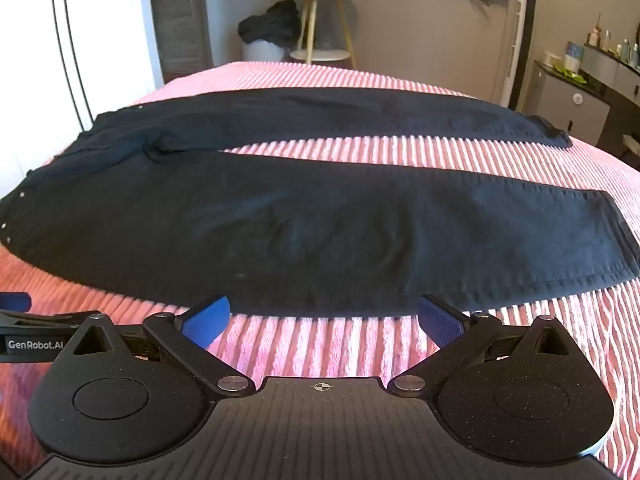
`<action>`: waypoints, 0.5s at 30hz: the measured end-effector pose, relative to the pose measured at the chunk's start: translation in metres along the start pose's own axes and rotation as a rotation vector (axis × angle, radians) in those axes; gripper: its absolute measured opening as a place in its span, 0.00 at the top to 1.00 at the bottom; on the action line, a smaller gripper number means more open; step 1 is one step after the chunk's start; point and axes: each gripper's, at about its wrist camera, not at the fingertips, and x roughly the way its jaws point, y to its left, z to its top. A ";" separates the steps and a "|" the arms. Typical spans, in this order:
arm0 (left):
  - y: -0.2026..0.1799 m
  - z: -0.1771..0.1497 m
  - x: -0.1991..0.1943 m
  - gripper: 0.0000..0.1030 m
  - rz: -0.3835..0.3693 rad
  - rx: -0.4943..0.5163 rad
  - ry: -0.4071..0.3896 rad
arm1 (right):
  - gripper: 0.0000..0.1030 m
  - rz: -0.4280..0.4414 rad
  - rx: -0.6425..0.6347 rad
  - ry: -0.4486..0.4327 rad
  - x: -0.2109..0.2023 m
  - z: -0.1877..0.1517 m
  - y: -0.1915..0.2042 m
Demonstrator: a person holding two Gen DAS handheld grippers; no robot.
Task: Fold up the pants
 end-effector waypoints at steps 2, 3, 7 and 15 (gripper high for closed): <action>0.000 0.000 0.000 0.04 0.001 0.001 0.006 | 0.00 0.001 0.001 0.000 0.000 0.000 0.000; -0.001 0.000 0.000 0.04 0.000 0.002 0.010 | 0.00 0.001 0.001 0.000 0.000 0.000 0.000; -0.001 -0.002 0.001 0.04 0.005 0.009 0.014 | 0.00 0.001 0.003 0.000 0.000 0.000 0.000; 0.001 -0.001 0.000 0.04 0.006 -0.004 0.009 | 0.00 0.005 0.004 0.004 0.001 0.000 -0.002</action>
